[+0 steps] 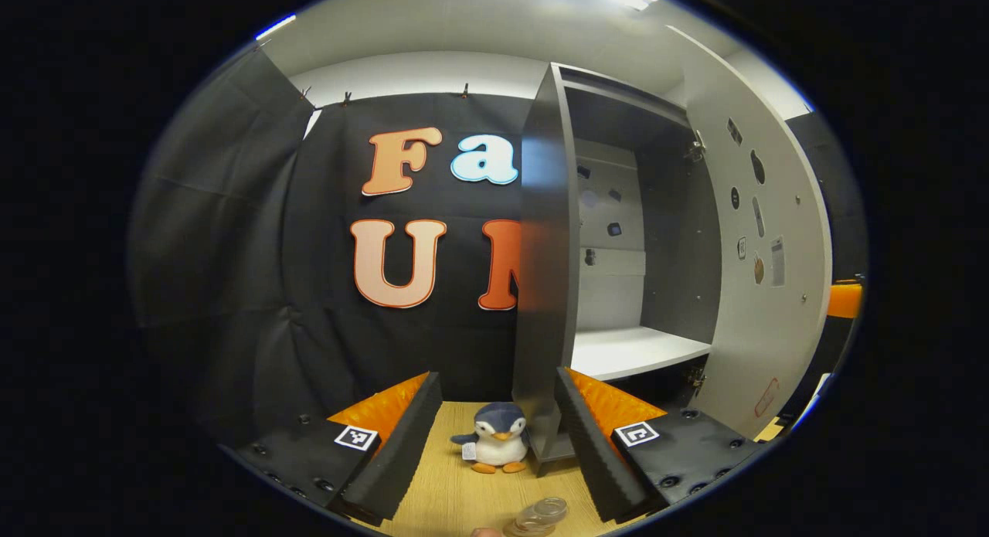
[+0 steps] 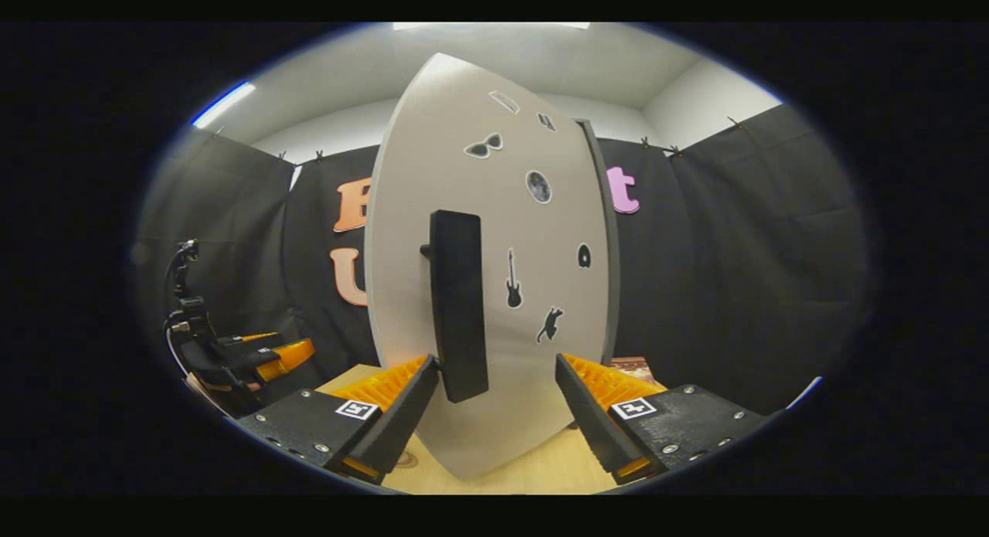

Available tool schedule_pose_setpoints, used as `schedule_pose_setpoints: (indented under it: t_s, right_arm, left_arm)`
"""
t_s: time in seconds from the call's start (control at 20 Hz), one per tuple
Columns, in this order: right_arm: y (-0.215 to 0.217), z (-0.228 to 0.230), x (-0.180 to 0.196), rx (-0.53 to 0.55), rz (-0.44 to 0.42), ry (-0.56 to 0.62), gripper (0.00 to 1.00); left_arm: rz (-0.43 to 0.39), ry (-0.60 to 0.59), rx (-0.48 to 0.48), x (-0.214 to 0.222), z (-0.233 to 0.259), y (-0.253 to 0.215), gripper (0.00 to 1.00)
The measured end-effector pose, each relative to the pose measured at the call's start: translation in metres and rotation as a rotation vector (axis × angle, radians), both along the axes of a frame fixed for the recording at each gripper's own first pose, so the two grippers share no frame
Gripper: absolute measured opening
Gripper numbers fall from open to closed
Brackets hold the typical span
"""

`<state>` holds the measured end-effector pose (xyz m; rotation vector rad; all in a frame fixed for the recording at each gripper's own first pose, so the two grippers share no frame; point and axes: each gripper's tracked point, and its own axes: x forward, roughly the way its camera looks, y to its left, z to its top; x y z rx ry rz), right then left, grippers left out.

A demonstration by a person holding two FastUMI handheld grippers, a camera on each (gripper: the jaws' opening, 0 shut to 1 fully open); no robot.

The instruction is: Open the cabinet door with the right hand, grasp the bottle in the cabinet with the left hand and place it on the coaster, then close the cabinet door with the right hand.

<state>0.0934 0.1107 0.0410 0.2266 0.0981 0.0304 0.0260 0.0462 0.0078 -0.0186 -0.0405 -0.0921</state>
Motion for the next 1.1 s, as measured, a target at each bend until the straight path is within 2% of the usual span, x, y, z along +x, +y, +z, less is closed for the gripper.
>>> schedule_pose_setpoints:
  t_s: [0.15,0.45,0.75,0.95,1.1]
  right_arm:
    - [0.027,0.005,0.032,-0.028,0.021,-0.023,0.94]
    - [0.065,0.005,0.079,-0.068,0.001,-0.035,0.94]
    - [0.073,-0.005,0.113,-0.012,-0.011,-0.023,0.95]
    - [0.082,-0.004,0.133,-0.050,-0.029,-0.035,0.95]
    - [0.088,-0.009,0.150,-0.032,-0.051,-0.022,0.95]
  left_arm:
    - [0.008,-0.006,-0.002,0.007,0.000,0.013,0.95]
    - [0.012,0.006,-0.032,0.022,-0.010,0.036,0.96]
    - [-0.012,0.004,-0.028,0.045,-0.013,0.041,0.96]
    - [-0.045,0.016,-0.026,0.050,-0.024,0.035,0.95]
    - [-0.080,0.039,-0.048,0.055,-0.034,0.031,0.96]
